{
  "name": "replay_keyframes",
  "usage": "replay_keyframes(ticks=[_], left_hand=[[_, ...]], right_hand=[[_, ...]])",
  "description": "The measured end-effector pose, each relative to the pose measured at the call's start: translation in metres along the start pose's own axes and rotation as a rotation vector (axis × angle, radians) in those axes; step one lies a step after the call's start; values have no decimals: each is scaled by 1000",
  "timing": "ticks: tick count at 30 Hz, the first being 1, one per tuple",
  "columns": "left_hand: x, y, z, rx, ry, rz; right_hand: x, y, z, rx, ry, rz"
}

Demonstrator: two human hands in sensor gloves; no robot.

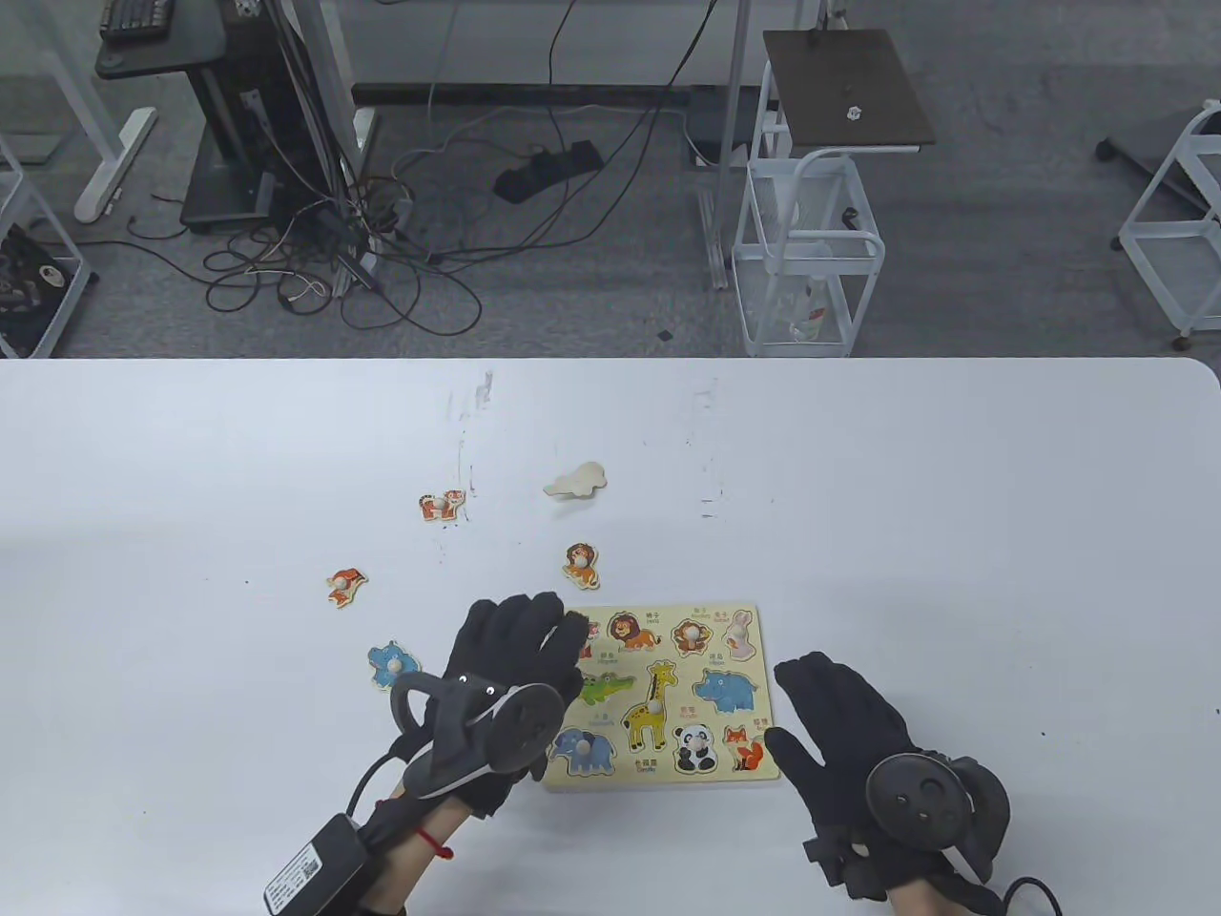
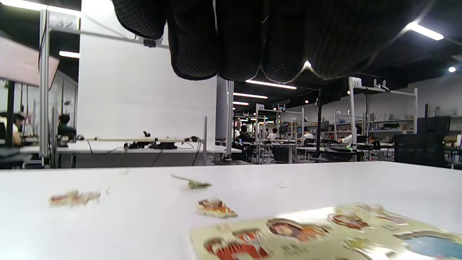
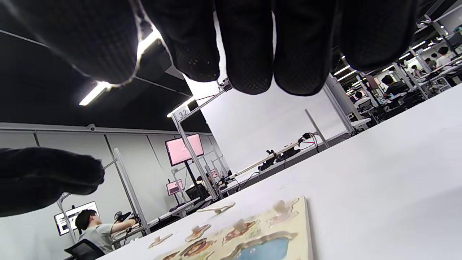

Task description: Fit puzzle pieces into frame

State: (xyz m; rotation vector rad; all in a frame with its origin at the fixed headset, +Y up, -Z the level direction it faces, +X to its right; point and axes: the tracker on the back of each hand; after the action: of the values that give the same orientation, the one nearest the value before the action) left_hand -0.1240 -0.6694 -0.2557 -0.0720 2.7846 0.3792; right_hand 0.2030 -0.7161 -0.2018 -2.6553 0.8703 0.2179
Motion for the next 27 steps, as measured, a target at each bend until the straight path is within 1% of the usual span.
replay_keyframes(ticks=[1,2,4,6,9,14,19,23,25,27], left_hand=[[-2,0,12,-3,-8,36],[-3,-1,18,3,-13,56],[-5,-5,40,35,-31,122],[-6,-11,55,62,-35,168],[-7,-24,79,140,-49,215],[-5,-53,113,263,-19,238],[0,-84,132,371,18,264],[4,-103,141,391,37,284],[5,-112,146,425,47,276],[5,-117,148,430,51,278]], right_hand=[[3,0,1,2,13,2],[4,1,1,7,20,3],[8,0,2,13,41,11],[10,-1,2,28,47,23],[13,-2,3,50,67,46],[19,1,5,46,98,46],[21,1,5,51,116,47],[23,4,6,38,125,38],[24,5,5,35,127,29],[24,4,6,35,131,29]])
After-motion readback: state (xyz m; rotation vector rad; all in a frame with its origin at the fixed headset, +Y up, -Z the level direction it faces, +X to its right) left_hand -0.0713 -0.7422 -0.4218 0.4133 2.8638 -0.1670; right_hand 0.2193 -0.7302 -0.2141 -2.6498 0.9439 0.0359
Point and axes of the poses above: the tracker on the back of each hand, its own x axis roughly to the little-finger side, its own z axis roughly from the wrist to the fingertips, y = z × x, and after that the axes turned 3 degrees about y, right-handed
